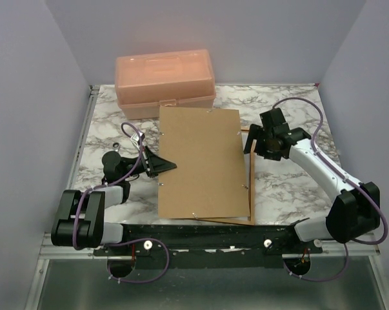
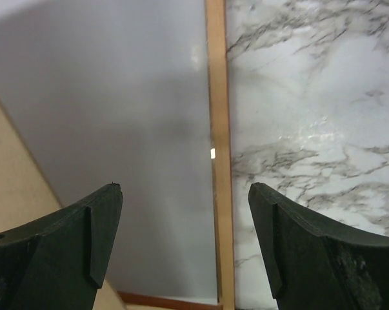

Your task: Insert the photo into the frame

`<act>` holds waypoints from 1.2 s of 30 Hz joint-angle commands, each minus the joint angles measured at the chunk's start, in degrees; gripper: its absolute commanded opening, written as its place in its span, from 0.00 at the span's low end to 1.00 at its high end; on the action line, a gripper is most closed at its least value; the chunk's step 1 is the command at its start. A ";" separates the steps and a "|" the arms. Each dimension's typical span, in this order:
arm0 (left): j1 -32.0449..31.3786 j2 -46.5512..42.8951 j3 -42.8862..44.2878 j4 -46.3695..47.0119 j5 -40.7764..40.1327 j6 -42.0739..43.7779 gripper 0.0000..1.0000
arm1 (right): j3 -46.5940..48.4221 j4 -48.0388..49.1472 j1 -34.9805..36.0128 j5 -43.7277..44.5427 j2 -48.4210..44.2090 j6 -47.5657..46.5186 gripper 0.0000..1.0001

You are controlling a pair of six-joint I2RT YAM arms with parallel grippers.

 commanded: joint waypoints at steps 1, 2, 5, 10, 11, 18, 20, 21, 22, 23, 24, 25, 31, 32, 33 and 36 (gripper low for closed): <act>-0.34 -4.32 1.22 -5.58 -1.71 5.24 0.00 | -2.62 -3.12 4.89 -1.57 -2.95 3.63 0.88; -0.34 -4.94 1.43 -7.00 -1.92 5.95 0.00 | -3.10 -3.53 6.03 -1.26 -3.32 4.27 0.88; -0.34 -6.76 2.19 -11.14 -2.34 7.98 0.00 | -5.37 -4.76 9.00 -0.03 -4.98 6.07 0.88; -0.38 -7.86 2.60 -12.41 -2.63 8.39 0.00 | -9.05 -5.38 11.17 0.10 -8.13 8.25 0.87; -0.40 -7.88 2.53 -12.09 -2.70 8.22 0.00 | -9.66 -5.41 11.67 -0.06 -8.46 8.76 0.87; -0.34 -5.70 1.57 -5.66 -2.86 4.48 0.00 | -12.61 -4.73 16.06 -1.46 -10.04 12.65 0.86; -0.34 -4.66 1.46 -3.80 -2.88 3.52 0.00 | -13.50 -5.10 16.86 -0.97 -10.21 13.34 0.87; -0.34 -4.00 1.45 -2.71 -2.85 2.89 0.00 | -14.21 -5.41 16.94 -0.22 -10.42 13.55 0.87; -0.34 -3.47 1.46 -1.86 -2.83 2.48 0.00 | -14.69 -5.68 16.94 0.52 -10.84 13.57 0.87; -0.34 -2.96 1.42 -0.97 -2.70 2.23 0.00 | -15.13 -5.98 16.95 1.62 -11.07 13.64 0.87; -0.34 -2.44 1.56 -0.57 -2.63 2.09 0.00 | -15.39 -6.59 16.90 2.62 -11.43 14.01 0.88; -0.34 -1.93 1.75 -0.33 -2.48 2.17 0.00 | -15.45 -7.07 16.95 3.84 -11.71 14.47 0.89; -0.34 0.44 2.75 -0.30 -2.30 3.07 0.00 | -14.97 -8.11 16.07 10.30 -12.22 14.49 0.95; -0.36 0.95 3.01 -0.56 -2.39 3.35 0.00 | -14.99 -7.82 15.21 10.18 -12.04 14.03 0.96; -0.34 1.31 3.19 -0.64 -2.47 3.63 0.00 | -15.09 -7.00 14.13 9.16 -11.86 13.16 0.96; -0.36 3.01 3.77 -0.80 -2.56 4.19 0.00 | -16.28 -3.64 9.09 3.35 -11.78 10.10 0.96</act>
